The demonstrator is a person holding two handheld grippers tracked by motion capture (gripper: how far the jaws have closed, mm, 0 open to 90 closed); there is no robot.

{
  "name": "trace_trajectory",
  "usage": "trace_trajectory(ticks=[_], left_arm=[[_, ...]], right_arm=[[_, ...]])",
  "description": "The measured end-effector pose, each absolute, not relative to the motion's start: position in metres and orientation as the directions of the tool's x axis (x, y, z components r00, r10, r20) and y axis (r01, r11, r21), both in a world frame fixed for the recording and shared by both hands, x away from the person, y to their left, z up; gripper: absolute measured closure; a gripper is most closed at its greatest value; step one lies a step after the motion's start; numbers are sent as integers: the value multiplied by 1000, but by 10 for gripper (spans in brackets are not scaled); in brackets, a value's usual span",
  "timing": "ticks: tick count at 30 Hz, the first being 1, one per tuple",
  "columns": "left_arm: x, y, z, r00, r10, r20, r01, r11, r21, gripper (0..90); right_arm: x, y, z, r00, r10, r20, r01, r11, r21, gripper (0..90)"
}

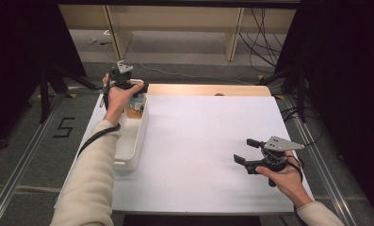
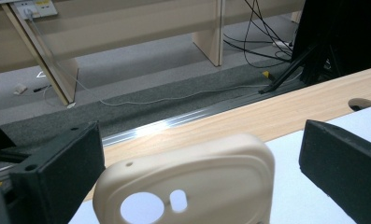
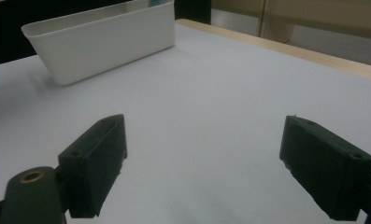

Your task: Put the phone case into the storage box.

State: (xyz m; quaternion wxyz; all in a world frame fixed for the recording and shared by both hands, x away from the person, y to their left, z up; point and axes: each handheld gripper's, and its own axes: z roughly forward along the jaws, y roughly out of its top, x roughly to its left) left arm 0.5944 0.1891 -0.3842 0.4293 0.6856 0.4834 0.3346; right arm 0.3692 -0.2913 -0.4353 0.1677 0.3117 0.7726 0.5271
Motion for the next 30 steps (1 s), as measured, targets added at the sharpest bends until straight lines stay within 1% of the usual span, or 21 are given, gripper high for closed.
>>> trace_trajectory(ticks=[11, 18, 26, 30], left_arm=[[586, 187, -374, 325, 945, 38, 347, -157, 925, 6], [575, 187, -373, 337, 942, 7, 333, -126, 934, 30], [563, 188, -370, 341, 940, -5, 324, -113, 939, 72], [557, 189, -370, 360, 933, -18, 318, -105, 942, 73]], right_arm=[[369, -291, -435, -748, 660, 68, 305, 251, 918, 158], [369, -291, -435, -747, 661, 68, 306, 252, 918, 157], [369, -291, -435, -747, 662, 66, 304, 252, 919, 157], [369, -291, -435, -747, 662, 65, 304, 253, 918, 158]])
